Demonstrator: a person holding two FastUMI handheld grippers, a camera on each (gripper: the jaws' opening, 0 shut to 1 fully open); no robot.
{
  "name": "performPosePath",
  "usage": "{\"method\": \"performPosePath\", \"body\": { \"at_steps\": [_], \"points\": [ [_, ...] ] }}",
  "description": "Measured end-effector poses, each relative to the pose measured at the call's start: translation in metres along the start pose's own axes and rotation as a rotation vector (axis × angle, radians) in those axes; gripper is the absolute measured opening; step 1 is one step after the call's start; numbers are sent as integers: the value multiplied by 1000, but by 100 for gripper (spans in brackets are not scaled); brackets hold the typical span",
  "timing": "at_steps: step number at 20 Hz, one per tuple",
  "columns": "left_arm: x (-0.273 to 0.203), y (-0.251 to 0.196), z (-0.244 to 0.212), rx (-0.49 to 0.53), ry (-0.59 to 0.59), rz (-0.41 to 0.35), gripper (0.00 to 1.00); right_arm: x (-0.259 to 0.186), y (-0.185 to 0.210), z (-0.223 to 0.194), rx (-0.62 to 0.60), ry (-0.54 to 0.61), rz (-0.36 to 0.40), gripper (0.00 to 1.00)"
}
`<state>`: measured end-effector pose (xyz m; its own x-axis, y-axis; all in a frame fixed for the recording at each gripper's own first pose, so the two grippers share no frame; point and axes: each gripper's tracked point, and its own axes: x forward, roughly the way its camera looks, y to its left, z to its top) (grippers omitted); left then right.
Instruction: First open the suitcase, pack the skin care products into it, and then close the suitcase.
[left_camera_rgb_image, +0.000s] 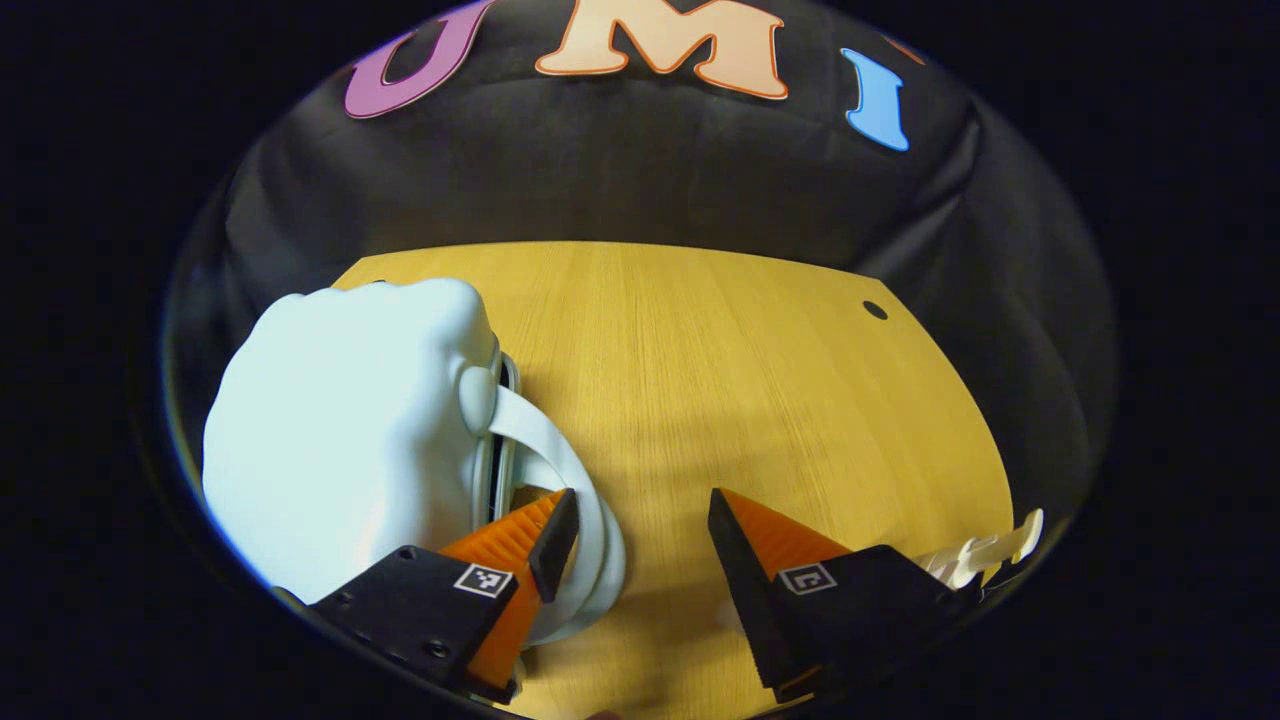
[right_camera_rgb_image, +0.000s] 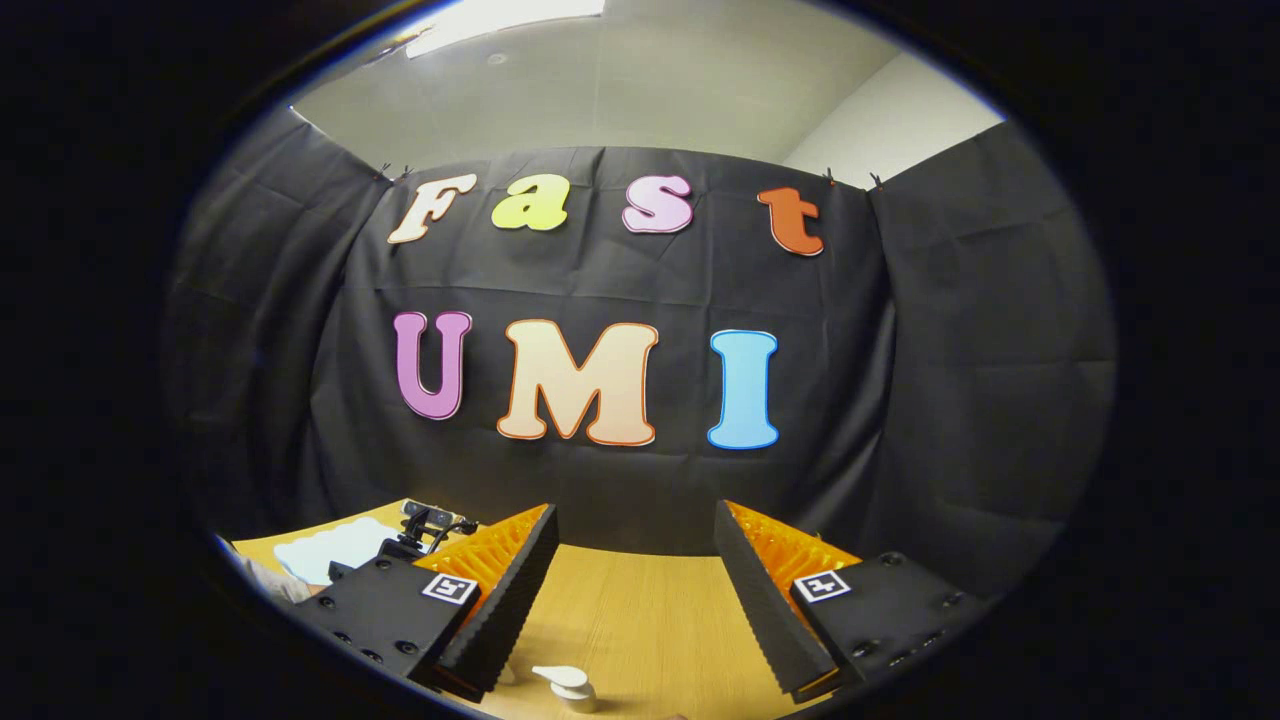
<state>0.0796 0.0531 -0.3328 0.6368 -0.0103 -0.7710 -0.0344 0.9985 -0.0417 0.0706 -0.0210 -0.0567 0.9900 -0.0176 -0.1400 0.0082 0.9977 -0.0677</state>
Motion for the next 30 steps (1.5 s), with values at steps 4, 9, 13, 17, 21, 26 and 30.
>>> {"method": "performPosePath", "body": {
  "at_steps": [4,9,13,17,21,26,30],
  "points": [
    [6,6,-3,11,39,36,72,-6,1,2,-14,-14,-5,98],
    [18,11,-24,1,142,80,69,-9,2,2,-9,-15,-12,98],
    [16,22,-19,-29,126,89,39,-10,-2,-2,-19,-8,-23,98],
    [8,22,-2,19,74,84,25,-7,0,-3,-5,0,-14,99],
    [13,23,-15,-12,131,62,17,-5,7,0,-13,-11,9,99],
    [5,19,-6,-54,135,26,3,-7,12,1,-39,-23,32,99],
    [-18,12,5,-46,143,9,2,-6,14,4,-48,-34,42,100]
  ]
}}
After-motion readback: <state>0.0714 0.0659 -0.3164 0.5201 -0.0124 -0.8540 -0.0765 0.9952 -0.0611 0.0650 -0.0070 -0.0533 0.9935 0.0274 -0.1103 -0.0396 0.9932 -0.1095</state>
